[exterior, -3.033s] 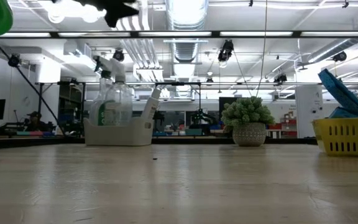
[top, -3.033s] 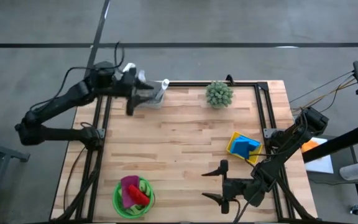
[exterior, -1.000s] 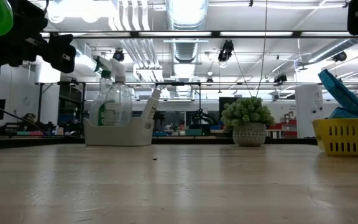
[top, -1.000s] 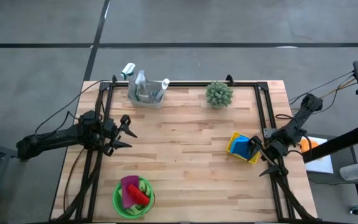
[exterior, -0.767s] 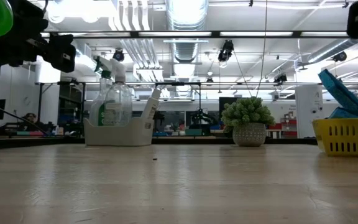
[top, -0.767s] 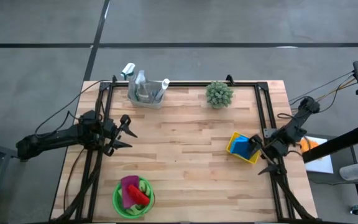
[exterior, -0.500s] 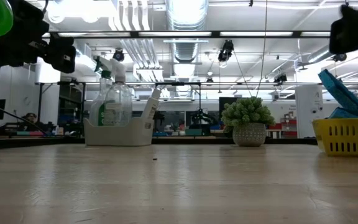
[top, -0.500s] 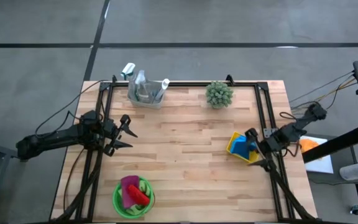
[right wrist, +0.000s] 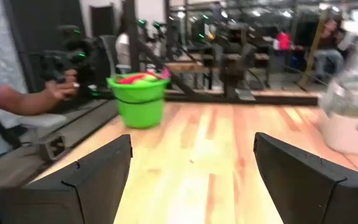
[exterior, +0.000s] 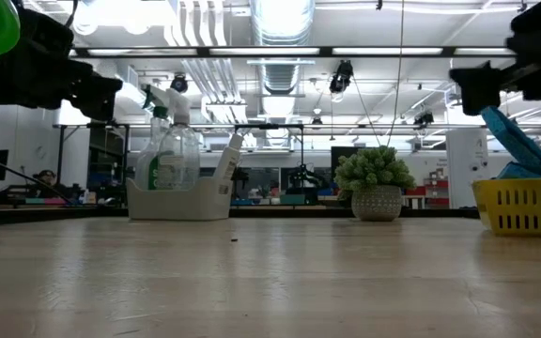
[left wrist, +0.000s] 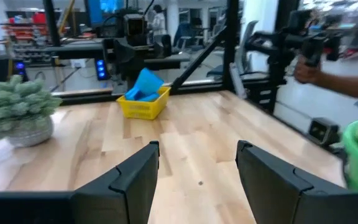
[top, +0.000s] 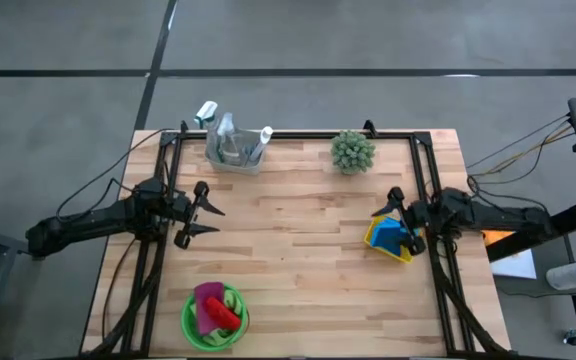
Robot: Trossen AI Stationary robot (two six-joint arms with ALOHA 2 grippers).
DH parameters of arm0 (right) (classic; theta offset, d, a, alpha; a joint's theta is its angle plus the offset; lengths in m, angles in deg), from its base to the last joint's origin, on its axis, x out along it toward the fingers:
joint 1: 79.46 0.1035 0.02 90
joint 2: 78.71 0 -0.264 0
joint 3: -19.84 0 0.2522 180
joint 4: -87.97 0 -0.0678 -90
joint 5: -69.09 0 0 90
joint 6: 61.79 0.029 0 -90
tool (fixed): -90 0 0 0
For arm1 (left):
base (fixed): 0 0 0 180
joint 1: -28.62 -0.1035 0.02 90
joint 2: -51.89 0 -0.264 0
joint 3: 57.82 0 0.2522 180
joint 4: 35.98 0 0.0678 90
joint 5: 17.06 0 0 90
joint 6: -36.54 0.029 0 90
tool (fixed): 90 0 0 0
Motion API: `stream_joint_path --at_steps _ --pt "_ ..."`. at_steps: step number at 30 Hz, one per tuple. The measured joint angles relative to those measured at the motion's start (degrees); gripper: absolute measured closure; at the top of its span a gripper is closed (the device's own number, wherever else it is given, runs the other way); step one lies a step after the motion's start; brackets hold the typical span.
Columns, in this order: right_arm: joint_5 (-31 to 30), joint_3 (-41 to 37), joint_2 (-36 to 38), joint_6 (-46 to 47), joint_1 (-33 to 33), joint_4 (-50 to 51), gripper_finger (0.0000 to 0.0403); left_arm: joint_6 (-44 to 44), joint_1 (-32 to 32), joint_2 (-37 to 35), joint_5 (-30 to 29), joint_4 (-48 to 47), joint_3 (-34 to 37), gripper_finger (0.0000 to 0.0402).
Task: Pick & Place Kitchen Items
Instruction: Return to Home Position
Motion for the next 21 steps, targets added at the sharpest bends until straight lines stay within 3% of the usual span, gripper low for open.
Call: stream_joint_path --at_steps 4,7,10,17,21 --pt "2.92 0.00 -3.76 1.57 -5.33 -0.24 0.0069 1.77 -0.01 0.00 -1.72 -2.07 0.02 0.0183" --pt "7.46 0.00 -7.49 1.87 -6.71 -0.50 0.0069 1.79 -0.01 0.00 -1.98 -2.45 0.02 0.0183" --pt "7.76 0.00 -10.90 2.04 -6.79 -0.50 0.0069 2.02 -0.01 0.00 -1.98 -2.67 0.02 0.0183" --pt "-7.94 -0.02 -14.06 3.07 -6.81 -2.00 0.0069 1.68 -0.01 0.00 -1.98 -2.63 0.01 0.0183" --pt "-8.31 -0.02 -12.22 1.53 -6.62 -4.13 0.0069 0.78 -0.03 0.00 -1.98 -2.73 0.02 0.0183"
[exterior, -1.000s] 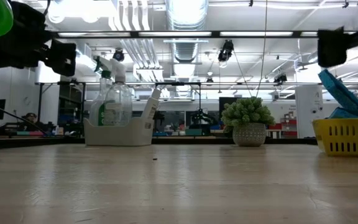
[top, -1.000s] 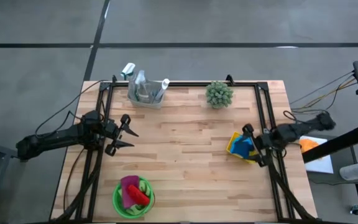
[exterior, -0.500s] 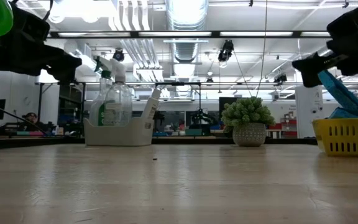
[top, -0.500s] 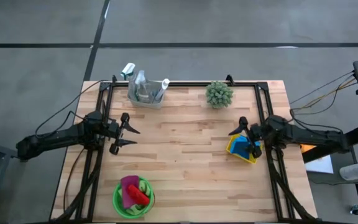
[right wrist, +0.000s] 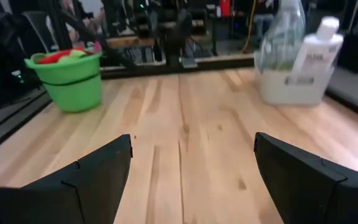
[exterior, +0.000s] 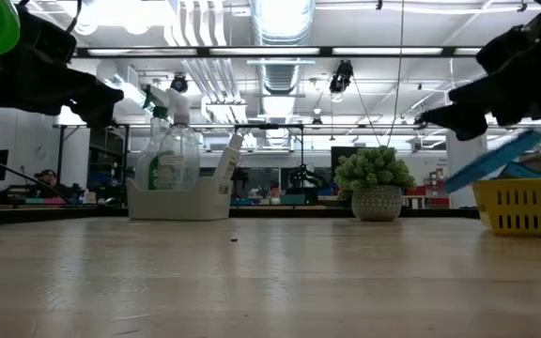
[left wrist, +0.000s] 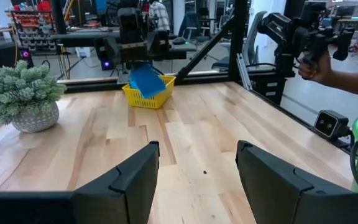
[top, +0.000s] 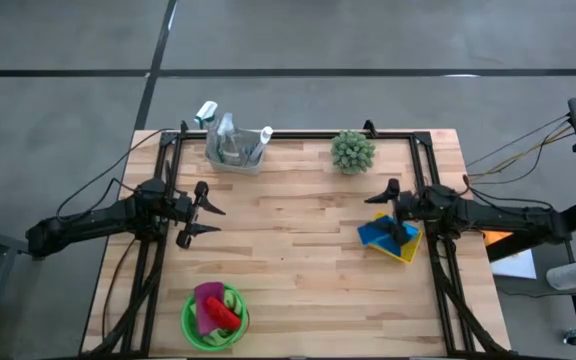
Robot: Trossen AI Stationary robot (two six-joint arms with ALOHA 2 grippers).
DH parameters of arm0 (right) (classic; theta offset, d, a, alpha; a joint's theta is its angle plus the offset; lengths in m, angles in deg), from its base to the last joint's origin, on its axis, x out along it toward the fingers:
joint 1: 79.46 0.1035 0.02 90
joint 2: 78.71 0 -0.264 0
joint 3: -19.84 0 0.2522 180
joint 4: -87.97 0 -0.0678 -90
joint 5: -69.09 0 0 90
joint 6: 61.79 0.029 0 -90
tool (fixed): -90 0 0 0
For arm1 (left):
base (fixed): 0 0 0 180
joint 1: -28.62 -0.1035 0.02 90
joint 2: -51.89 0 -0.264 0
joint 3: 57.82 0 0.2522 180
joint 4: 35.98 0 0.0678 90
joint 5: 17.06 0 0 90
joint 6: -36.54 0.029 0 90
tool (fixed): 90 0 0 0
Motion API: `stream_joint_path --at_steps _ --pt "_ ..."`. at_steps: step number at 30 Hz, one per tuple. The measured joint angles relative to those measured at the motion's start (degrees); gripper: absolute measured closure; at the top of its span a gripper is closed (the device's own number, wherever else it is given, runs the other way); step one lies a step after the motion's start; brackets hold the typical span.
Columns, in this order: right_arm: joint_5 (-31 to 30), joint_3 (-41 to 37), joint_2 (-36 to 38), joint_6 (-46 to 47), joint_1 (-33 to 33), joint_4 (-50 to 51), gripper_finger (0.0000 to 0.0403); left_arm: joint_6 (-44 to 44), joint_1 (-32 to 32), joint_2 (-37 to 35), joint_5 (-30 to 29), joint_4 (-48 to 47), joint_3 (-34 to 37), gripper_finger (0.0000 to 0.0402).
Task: Pick & Place Kitchen Items
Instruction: Return to Home Position
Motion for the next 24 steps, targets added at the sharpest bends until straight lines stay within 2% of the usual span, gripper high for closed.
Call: stream_joint_path --at_steps 14,24 --pt "0.38 0.02 13.76 -6.20 3.71 5.23 0.0069 -0.17 0.00 0.39 -0.07 -5.65 -0.04 0.0183" --pt "0.13 0.07 8.21 -7.92 5.14 5.49 0.0069 -1.65 0.00 0.50 -0.02 -5.82 -0.07 0.0183"
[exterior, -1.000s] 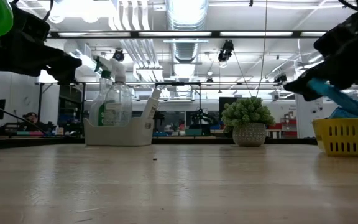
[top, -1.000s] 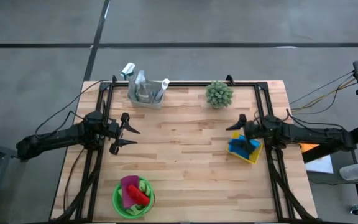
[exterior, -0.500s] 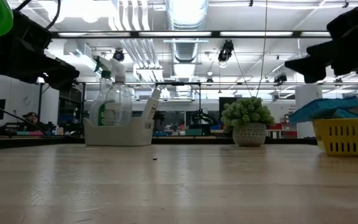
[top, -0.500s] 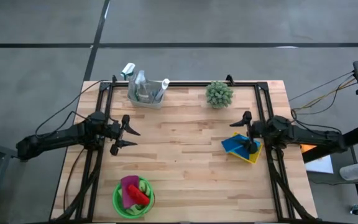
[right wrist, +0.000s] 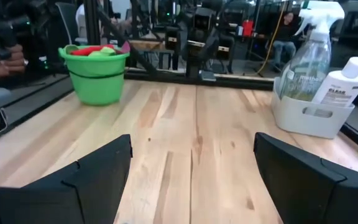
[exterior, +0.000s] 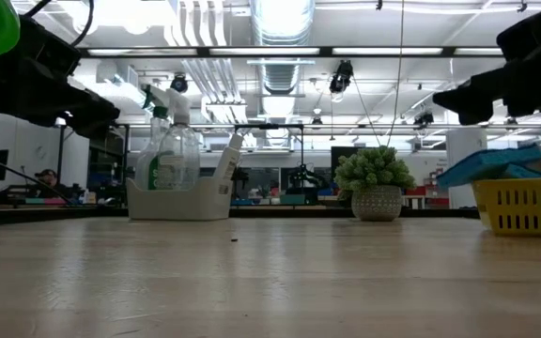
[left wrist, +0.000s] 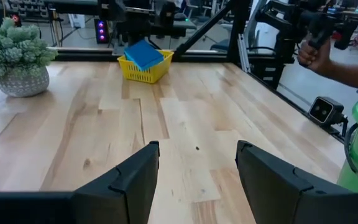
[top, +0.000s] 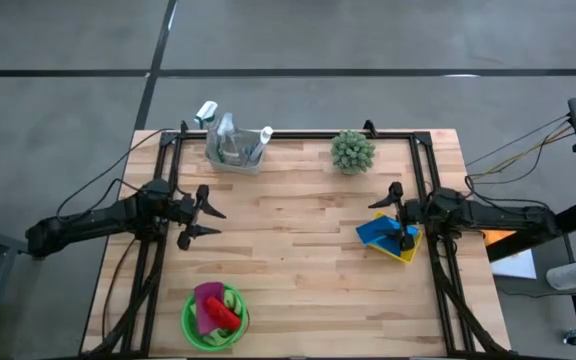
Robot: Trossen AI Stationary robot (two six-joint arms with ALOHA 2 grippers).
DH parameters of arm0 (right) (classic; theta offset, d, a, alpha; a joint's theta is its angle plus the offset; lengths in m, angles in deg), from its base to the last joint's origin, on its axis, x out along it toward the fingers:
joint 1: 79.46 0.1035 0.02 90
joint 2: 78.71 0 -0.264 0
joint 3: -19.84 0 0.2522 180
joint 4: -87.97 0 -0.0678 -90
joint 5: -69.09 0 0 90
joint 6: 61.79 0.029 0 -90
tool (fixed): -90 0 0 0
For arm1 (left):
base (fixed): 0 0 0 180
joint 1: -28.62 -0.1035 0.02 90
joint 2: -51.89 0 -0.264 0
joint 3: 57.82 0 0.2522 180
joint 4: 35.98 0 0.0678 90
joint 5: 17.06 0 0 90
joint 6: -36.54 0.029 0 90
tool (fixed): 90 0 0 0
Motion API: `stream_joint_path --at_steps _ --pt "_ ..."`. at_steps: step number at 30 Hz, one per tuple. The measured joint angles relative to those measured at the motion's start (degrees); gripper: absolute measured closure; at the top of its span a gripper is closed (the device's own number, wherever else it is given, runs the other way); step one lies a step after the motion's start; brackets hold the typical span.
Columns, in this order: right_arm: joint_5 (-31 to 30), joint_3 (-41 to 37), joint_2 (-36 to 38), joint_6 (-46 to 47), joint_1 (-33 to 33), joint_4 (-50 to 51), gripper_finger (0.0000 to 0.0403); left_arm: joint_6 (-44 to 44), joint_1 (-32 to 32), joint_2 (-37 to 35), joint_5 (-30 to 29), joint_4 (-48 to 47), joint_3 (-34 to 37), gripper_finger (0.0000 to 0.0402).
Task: Pick & Place Kitchen Items
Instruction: Return to Home Position
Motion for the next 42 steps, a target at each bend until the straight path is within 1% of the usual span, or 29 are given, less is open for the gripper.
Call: stream_joint_path --at_steps 3,5,7,10,15,19,25,29,42 --pt "-0.01 0.00 -0.39 0.04 0.00 0.00 0.0069 1.66 0.02 -0.02 1.57 -0.03 -0.02 0.0183" --pt "0.01 0.00 0.19 0.14 0.00 0.02 0.0069 4.34 0.02 -0.03 3.97 -0.01 -0.02 0.0183" --pt "0.03 0.00 1.22 0.37 0.00 0.02 0.0069 5.17 0.02 -0.13 4.54 0.05 -0.02 0.0183" --pt "0.04 0.00 3.00 0.38 0.02 0.07 0.0069 3.91 0.02 -0.13 2.83 0.23 -0.02 0.0183" --pt "0.14 0.00 5.77 0.39 0.02 0.11 0.0069 3.28 0.02 -0.13 2.57 0.40 0.01 0.0183" --pt "0.52 0.20 5.71 0.42 0.04 0.52 0.0069 2.58 0.02 -0.13 2.07 1.00 0.06 0.0183" --pt "0.54 0.28 5.71 2.91 0.04 0.66 0.0069 2.80 0.02 -0.11 -2.48 1.36 0.07 0.0183" --pt "0.58 0.33 5.73 4.88 0.04 0.71 0.0069 2.80 0.02 -0.11 -2.58 0.33 0.07 0.0183" --pt "0.93 0.61 5.74 4.96 0.04 0.29 0.0069 2.89 0.02 -0.11 -2.56 0.05 0.04 0.0183"
